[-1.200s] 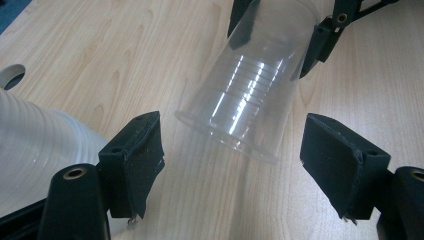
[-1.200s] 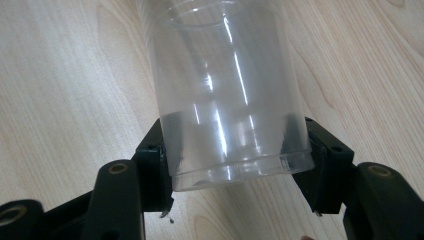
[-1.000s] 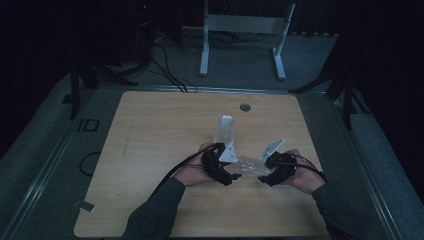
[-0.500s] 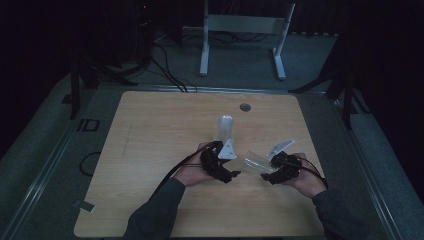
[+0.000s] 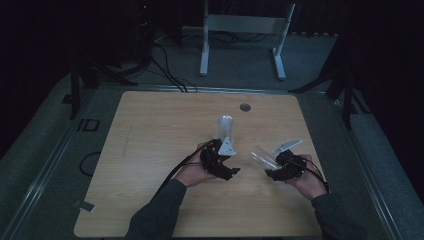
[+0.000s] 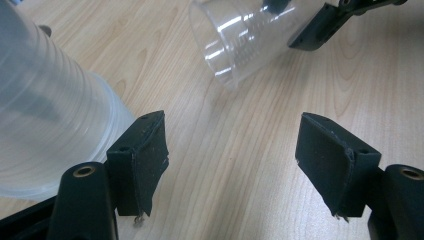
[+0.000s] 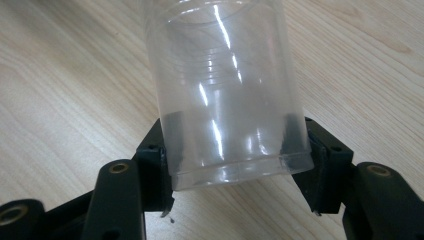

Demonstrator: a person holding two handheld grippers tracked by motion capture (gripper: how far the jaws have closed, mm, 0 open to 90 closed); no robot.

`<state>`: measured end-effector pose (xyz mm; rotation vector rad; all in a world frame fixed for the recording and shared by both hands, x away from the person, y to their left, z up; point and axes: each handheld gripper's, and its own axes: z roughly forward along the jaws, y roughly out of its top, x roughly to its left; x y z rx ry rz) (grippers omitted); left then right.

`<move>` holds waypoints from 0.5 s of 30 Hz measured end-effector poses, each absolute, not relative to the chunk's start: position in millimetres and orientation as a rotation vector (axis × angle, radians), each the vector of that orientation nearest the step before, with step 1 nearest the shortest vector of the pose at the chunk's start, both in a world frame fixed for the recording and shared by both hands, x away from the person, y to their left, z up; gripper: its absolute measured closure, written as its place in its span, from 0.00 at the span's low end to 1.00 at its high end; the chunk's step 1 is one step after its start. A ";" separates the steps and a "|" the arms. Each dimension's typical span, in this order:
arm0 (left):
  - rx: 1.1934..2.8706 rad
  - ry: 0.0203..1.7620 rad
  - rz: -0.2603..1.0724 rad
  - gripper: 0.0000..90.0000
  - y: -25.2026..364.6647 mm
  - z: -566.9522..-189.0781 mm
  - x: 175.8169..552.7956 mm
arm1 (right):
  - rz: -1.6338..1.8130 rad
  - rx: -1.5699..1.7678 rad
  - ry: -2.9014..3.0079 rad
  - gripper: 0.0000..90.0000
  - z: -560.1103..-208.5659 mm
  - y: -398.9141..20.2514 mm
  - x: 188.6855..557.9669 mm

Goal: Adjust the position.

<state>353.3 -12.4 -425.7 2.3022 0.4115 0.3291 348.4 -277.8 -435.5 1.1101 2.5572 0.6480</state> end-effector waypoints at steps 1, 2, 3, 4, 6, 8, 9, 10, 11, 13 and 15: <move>2.303 0.413 0.328 0.32 -12.7 -426.1 353.6 | 0.653 1.118 2.551 0.46 -435.8 -278.6 348.3; 2.303 0.416 0.326 0.32 -12.9 -426.2 353.7 | 0.654 1.128 2.545 0.46 -436.1 -279.4 348.2; 2.300 0.421 0.324 0.32 -13.2 -426.3 353.7 | 0.657 1.135 2.539 0.46 -436.7 -280.1 348.1; 2.298 0.426 0.324 0.32 -13.4 -426.3 353.7 | 0.656 1.141 2.533 0.46 -437.2 -280.6 347.6; 2.299 0.432 0.321 0.32 -13.8 -426.1 353.8 | 0.653 1.148 2.521 0.46 -437.7 -281.1 346.4; 2.298 0.436 0.321 0.32 -14.5 -426.2 353.6 | 0.656 1.156 2.511 0.46 -437.7 -281.5 345.3; 2.299 0.437 0.320 0.32 -14.9 -426.3 353.4 | 0.659 1.160 2.505 0.46 -437.6 -281.9 345.2; 2.301 0.438 0.320 0.32 -15.2 -426.4 353.4 | 0.663 1.163 2.499 0.46 -437.5 -282.4 345.1; 2.296 0.443 0.320 0.32 -15.5 -426.9 353.4 | 0.664 1.170 2.493 0.46 -437.1 -282.7 344.9; 2.290 0.452 0.317 0.32 -15.6 -427.6 354.1 | 0.672 1.184 2.479 0.46 -436.8 -283.1 344.1; 2.290 0.460 0.317 0.32 -15.2 -428.1 355.0 | 0.675 1.199 2.465 0.46 -437.5 -283.1 343.2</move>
